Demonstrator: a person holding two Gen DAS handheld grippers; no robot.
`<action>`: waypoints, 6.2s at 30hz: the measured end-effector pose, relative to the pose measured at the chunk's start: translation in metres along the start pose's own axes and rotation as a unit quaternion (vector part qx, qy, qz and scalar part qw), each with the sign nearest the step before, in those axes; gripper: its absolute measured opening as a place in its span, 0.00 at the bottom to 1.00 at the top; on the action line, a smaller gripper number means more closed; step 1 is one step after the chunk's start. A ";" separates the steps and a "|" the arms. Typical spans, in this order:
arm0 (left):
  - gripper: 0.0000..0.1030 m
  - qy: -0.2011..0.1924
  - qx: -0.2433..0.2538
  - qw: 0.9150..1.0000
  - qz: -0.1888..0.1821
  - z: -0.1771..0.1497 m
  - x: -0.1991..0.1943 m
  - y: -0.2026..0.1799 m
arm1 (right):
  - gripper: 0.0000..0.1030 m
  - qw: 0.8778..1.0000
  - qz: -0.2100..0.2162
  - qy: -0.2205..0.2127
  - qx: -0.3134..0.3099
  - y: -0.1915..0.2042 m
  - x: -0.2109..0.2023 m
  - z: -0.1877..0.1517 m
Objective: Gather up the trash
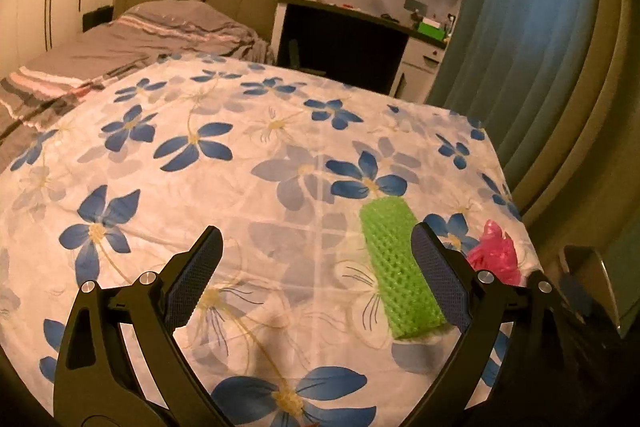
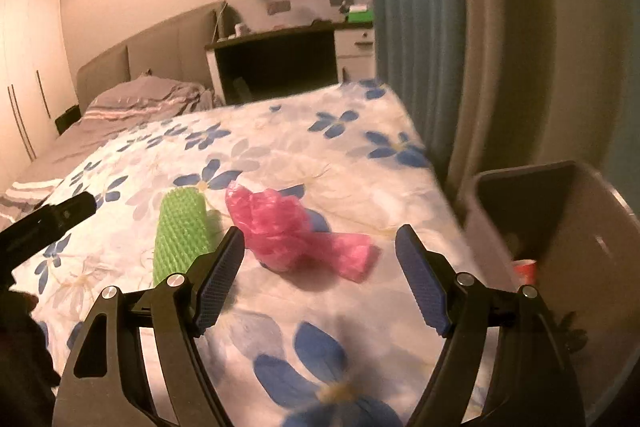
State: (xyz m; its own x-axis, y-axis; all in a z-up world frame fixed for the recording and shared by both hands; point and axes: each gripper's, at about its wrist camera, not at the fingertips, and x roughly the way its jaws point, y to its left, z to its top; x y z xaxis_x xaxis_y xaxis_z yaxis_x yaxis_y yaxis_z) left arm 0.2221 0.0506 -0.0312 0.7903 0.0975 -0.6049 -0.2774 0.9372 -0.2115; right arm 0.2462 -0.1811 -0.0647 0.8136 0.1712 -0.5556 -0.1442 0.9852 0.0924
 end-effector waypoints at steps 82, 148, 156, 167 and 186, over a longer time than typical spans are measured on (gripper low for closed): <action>0.10 0.043 0.236 0.923 -0.301 -0.097 -0.036 -0.288 | 0.14 0.980 -0.126 -0.097 0.119 -0.182 -0.128 -0.044; 0.94 -0.103 0.162 0.976 -0.105 -0.089 -0.176 -0.043 | 0.94 0.976 -0.150 -0.154 0.022 -0.005 -0.221 -0.080; 0.94 -0.106 0.146 0.978 -0.101 -0.087 -0.186 -0.022 | 0.94 0.977 -0.142 -0.160 0.016 0.012 -0.225 -0.081; 0.94 -0.107 0.138 0.980 -0.098 -0.085 -0.188 -0.017 | 0.94 0.978 -0.133 -0.164 0.007 0.022 -0.227 -0.082; 0.94 -0.107 0.138 0.980 -0.098 -0.085 -0.189 -0.017 | 0.94 0.977 -0.134 -0.166 0.008 0.023 -0.226 -0.082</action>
State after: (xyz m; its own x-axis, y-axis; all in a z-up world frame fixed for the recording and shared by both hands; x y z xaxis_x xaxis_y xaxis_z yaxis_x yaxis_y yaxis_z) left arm 0.0313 -0.0124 0.0216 0.9181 -0.0525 -0.3929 0.0258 0.9970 -0.0730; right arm 0.0130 -0.1977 -0.0047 0.9589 -0.1040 -0.2642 0.1063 0.9943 -0.0059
